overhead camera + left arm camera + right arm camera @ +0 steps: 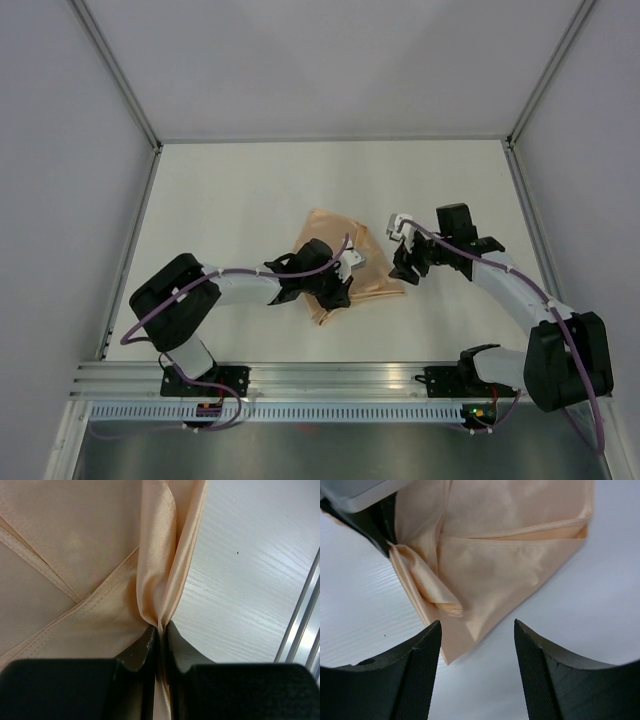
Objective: Fold the napkin, place the utensils inside, and roll it up
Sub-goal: Roll the napkin at the center of the board.
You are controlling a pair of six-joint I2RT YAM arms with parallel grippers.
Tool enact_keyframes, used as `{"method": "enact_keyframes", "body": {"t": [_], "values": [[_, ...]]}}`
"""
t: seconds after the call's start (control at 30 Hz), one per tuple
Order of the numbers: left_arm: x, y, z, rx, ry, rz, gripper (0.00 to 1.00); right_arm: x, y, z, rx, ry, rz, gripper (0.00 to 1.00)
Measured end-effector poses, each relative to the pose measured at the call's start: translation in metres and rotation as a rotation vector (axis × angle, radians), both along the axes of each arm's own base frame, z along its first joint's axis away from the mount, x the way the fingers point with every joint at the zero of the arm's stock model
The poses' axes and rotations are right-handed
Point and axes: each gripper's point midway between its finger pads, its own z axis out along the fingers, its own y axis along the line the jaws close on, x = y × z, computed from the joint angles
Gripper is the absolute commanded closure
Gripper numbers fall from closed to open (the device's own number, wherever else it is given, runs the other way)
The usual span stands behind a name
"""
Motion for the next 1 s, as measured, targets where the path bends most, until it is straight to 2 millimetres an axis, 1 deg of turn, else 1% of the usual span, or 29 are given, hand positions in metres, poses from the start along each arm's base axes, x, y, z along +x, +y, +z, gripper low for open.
{"method": "enact_keyframes", "body": {"t": [0.17,0.27,0.47,0.63,0.83,1.0], "values": [[-0.002,0.002,0.0,-0.034,0.075,-0.014,0.98,-0.033,0.021,-0.017,-0.069,-0.091,0.122,0.3],[-0.004,0.001,-0.001,-0.049,0.111,-0.025,0.98,-0.046,0.033,-0.022,-0.089,-0.147,0.184,0.28],[-0.006,-0.009,-0.001,-0.074,0.174,-0.064,0.98,-0.056,0.049,-0.03,-0.131,-0.226,0.262,0.26],[-0.005,-0.011,-0.001,-0.079,0.213,-0.076,0.98,-0.066,0.059,-0.041,-0.176,-0.281,0.332,0.26],[-0.004,-0.013,-0.002,-0.074,0.249,-0.084,0.98,-0.077,0.06,-0.061,-0.224,-0.296,0.385,0.25],[-0.004,-0.014,-0.002,-0.068,0.271,-0.088,0.98,-0.079,0.061,-0.075,-0.264,-0.312,0.407,0.27]]}}
